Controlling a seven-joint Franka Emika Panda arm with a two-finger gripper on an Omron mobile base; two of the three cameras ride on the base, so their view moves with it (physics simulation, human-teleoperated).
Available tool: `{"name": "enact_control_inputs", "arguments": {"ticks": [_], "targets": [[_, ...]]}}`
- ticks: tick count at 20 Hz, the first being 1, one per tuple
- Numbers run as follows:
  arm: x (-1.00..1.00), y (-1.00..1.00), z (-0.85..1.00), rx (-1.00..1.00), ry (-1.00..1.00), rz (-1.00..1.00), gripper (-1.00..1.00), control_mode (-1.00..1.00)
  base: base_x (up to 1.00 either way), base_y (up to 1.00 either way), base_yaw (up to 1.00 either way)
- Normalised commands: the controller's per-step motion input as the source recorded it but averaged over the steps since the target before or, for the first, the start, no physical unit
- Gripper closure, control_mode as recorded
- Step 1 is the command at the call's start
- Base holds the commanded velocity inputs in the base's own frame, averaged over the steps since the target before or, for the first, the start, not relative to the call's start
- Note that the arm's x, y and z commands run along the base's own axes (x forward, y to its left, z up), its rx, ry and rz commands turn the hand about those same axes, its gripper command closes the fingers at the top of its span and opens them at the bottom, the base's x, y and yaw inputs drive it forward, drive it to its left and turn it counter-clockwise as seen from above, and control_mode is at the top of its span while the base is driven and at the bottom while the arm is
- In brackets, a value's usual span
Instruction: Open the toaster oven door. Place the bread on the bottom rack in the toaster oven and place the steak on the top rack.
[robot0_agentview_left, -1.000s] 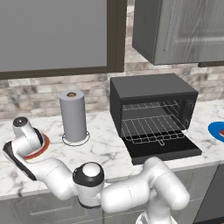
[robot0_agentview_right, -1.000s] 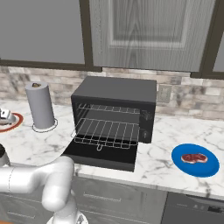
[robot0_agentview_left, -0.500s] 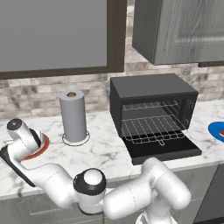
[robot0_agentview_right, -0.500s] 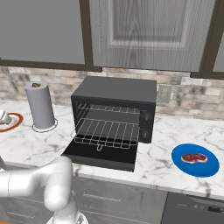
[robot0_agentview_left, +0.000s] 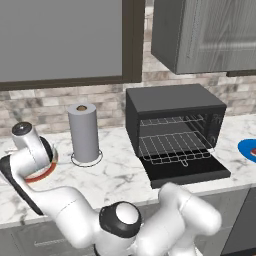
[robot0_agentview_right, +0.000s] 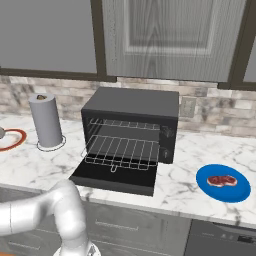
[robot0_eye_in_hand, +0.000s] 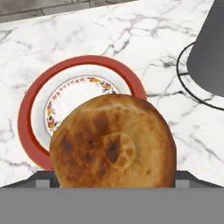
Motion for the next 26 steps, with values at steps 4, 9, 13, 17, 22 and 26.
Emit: {"name": "enact_control_inputs", "arguments": {"ticks": [4,9,13,17,22,26], "targets": [[-0.69,-0.95,0.36,0.04,0.0,-0.05,1.0,-1.0,0.0,0.0,0.0],[-0.56,-1.0,0.2,0.01,0.0,0.0,1.0,-1.0,0.0,0.0,0.0],[-0.48,-1.0,0.15,0.0,0.0,0.0,1.0,-1.0,0.0,0.0,0.0],[-0.26,-1.0,0.24,0.0,0.0,0.0,1.0,-1.0,0.0,0.0,0.0],[-0.01,-1.0,0.17,0.02,0.0,0.0,1.0,-1.0,0.0,0.0,0.0],[0.0,-1.0,0.24,0.05,0.0,0.0,1.0,-1.0,0.0,0.0,0.0]]}}
